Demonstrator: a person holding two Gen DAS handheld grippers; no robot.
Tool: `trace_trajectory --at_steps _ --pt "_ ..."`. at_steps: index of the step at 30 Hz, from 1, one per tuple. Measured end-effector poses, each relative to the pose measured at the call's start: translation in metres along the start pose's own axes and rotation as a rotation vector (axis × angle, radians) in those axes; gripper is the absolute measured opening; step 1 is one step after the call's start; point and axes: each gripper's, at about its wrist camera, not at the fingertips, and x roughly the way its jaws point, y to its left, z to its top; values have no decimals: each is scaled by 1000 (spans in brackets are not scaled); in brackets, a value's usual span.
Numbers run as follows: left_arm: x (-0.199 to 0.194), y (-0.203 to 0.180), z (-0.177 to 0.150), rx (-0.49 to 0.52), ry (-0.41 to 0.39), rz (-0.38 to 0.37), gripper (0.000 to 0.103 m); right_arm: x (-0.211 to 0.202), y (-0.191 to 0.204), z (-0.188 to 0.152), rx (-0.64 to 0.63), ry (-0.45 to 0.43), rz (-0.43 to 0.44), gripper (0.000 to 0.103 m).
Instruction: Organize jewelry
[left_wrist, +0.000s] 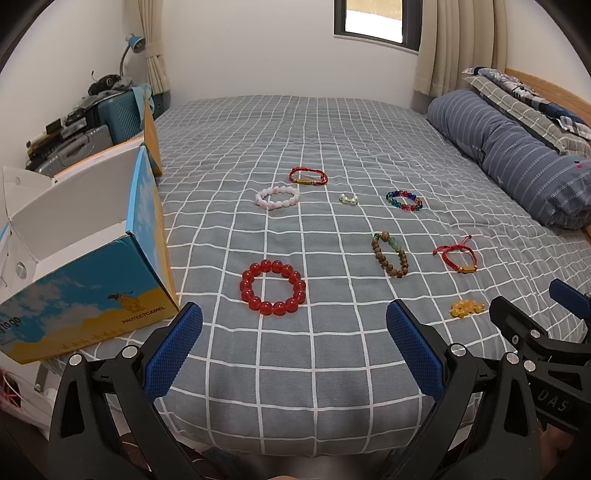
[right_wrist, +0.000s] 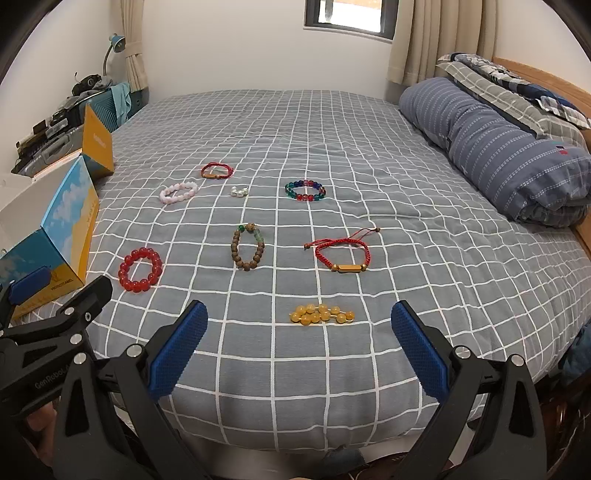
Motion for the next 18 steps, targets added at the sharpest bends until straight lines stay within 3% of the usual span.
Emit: trace_trajectory --at_steps 18 --pt "-7 0 6 0 -20 3 97 1 -3 1 -10 -5 -16 96"
